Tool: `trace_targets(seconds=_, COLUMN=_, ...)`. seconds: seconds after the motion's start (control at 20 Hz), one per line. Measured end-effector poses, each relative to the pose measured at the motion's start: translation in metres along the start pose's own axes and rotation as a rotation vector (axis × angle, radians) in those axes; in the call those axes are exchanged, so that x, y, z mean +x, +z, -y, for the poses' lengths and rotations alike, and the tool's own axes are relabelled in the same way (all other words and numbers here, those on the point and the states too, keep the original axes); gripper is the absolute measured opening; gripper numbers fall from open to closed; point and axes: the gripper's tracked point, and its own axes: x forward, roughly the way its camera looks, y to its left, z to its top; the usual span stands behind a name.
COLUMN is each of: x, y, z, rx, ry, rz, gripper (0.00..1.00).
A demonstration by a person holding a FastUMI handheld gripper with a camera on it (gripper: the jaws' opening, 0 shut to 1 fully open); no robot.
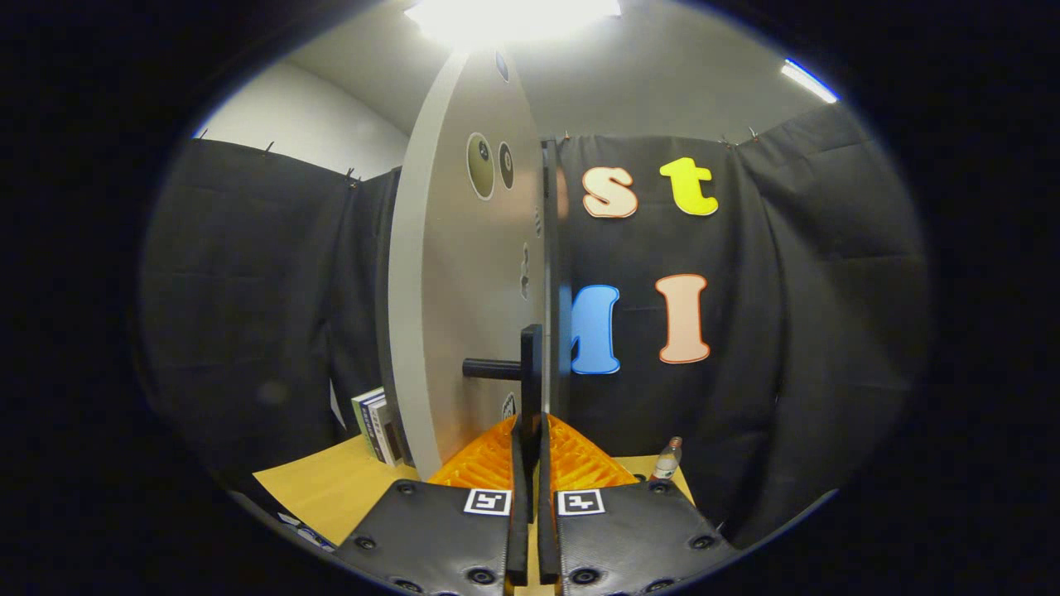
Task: Open the shoe cabinet door, grab the shoes and put them into the shoe cabinet, then close the shoe cabinet door.
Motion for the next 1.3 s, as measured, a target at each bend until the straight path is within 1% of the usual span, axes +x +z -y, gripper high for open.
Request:
trace_targets(seconds=0.05, x=0.001, y=-0.003, z=-0.008, rx=0.039, ry=0.045, rz=0.0, gripper=0.06)
trace_targets(seconds=0.1, x=0.001, y=-0.003, z=-0.015, rx=0.048, ry=0.068, rz=0.007, gripper=0.06)
trace_targets(seconds=0.15, x=0.0, y=0.0, z=-0.014, rx=0.023, ry=0.067, rz=0.015, gripper=0.07)
trace_targets(seconds=0.25, x=0.002, y=0.004, z=-0.001, rx=-0.046, ry=0.017, rz=0.027, gripper=0.06)
trace_targets(seconds=0.35, x=0.007, y=-0.001, z=-0.002, rx=-0.029, ry=0.018, rz=0.02, gripper=0.07)
trace_targets(seconds=0.4, x=0.003, y=-0.005, z=-0.005, rx=-0.014, ry=0.021, rz=0.009, gripper=0.13)
trace_targets(seconds=0.45, x=-0.002, y=-0.006, z=-0.002, rx=-0.015, ry=-0.012, rz=0.011, gripper=0.19)
trace_targets(seconds=0.5, x=-0.005, y=-0.006, z=0.002, rx=-0.023, ry=-0.042, rz=0.022, gripper=0.22)
trace_targets(seconds=0.55, x=-0.013, y=-0.005, z=0.007, rx=-0.033, ry=-0.078, rz=0.038, gripper=0.33)
trace_targets(seconds=0.65, x=-0.025, y=-0.005, z=0.008, rx=-0.032, ry=-0.123, rz=0.079, gripper=0.48)
trace_targets(seconds=0.8, x=-0.044, y=-0.003, z=-0.008, rx=-0.015, ry=-0.139, rz=0.138, gripper=0.7)
trace_targets(seconds=0.95, x=-0.065, y=-0.005, z=-0.049, rx=-0.007, ry=-0.089, rz=0.176, gripper=0.92)
trace_targets(seconds=1.0, x=-0.067, y=-0.008, z=-0.059, rx=-0.021, ry=-0.091, rz=0.18, gripper=0.99)
trace_targets(seconds=1.15, x=-0.057, y=-0.031, z=-0.078, rx=-0.081, ry=-0.111, rz=0.152, gripper=0.99)
trace_targets(seconds=1.3, x=-0.043, y=-0.07, z=-0.11, rx=-0.1, ry=-0.102, rz=0.08, gripper=0.99)
